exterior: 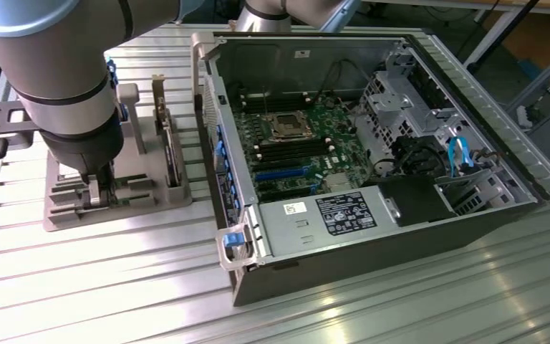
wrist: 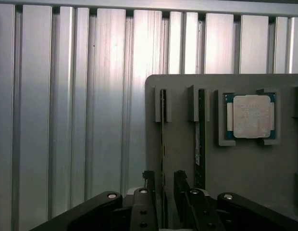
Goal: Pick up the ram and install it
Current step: 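Pick up the ram and move it above insertion slot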
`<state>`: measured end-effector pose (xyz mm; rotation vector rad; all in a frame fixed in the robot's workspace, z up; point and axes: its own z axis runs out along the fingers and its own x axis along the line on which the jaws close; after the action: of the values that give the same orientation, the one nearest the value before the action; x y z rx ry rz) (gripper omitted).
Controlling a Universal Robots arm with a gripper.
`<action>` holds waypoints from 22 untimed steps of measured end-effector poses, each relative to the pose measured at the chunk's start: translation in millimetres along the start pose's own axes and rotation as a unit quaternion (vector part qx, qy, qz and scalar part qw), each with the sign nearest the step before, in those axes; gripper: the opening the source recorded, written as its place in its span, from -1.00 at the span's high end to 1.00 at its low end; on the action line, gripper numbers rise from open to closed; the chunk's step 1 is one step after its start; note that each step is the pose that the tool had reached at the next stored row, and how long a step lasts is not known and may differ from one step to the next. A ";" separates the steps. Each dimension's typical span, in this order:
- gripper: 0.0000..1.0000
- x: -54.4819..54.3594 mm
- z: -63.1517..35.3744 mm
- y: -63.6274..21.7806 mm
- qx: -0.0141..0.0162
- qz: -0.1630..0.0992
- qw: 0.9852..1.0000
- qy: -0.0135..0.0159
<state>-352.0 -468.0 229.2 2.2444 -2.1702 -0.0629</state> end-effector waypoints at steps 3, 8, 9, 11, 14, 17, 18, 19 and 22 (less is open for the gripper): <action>0.40 0.0 -0.1 -0.1 0.000 0.000 1.000 0.000; 0.40 0.1 4.7 -0.3 0.000 0.000 1.000 0.000; 0.40 0.1 5.5 -0.3 0.000 0.000 1.000 0.000; 0.40 0.1 7.4 -0.4 0.000 0.000 1.000 0.000; 0.40 0.2 11.9 -0.6 0.000 0.000 1.000 0.000; 0.40 0.3 15.4 -0.7 0.000 0.000 1.000 0.000; 0.40 0.3 16.8 -0.8 0.000 0.000 1.000 0.000; 0.40 0.3 17.7 -0.8 0.000 0.000 1.000 0.000; 0.40 0.4 19.7 -0.9 0.000 0.000 1.000 0.000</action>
<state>-351.9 -468.0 209.5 2.2444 -2.1700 -0.0629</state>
